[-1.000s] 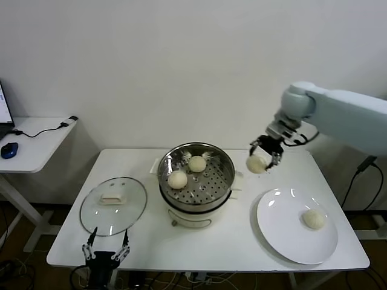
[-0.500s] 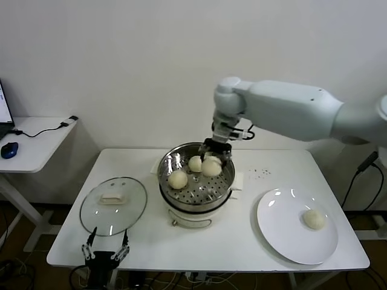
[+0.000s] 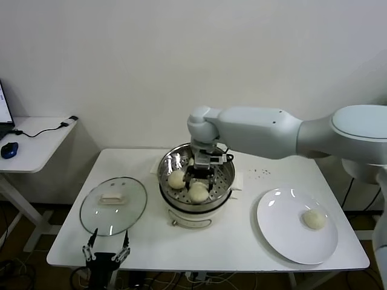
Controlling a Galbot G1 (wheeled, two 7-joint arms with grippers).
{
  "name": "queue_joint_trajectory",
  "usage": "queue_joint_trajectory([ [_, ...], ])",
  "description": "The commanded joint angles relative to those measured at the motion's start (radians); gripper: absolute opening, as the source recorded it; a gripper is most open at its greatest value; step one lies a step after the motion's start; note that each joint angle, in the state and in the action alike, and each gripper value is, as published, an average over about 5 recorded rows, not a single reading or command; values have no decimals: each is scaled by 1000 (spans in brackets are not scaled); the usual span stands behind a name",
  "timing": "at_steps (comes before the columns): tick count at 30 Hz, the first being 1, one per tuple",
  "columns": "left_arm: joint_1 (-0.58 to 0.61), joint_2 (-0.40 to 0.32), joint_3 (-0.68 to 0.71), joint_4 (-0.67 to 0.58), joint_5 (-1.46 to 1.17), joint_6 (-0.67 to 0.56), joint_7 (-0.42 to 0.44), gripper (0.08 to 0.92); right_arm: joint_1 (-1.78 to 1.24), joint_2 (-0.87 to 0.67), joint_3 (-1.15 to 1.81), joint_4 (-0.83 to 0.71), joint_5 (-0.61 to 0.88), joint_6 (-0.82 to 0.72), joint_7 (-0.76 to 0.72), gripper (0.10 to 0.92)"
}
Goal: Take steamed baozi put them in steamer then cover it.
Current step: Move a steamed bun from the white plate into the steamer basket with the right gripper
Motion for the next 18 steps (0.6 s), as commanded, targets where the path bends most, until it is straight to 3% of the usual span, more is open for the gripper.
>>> queue_joint_trajectory([
  [1,0,0,0,3,0,-1,0,823,-33,32,-9,-7,-11,15,2,687],
  [6,-1,1,-1,7,0,-1,0,823,-42,29,-5,-20,-21,17,2,703],
  [11,-3,-1,4,8,3,-1,0,823,-42,26,8,-33,-31,18,-3,803],
  [18,-10,0,9,3,9,4,0,823,-7,-13,58,-27,-41,45,-16,822],
])
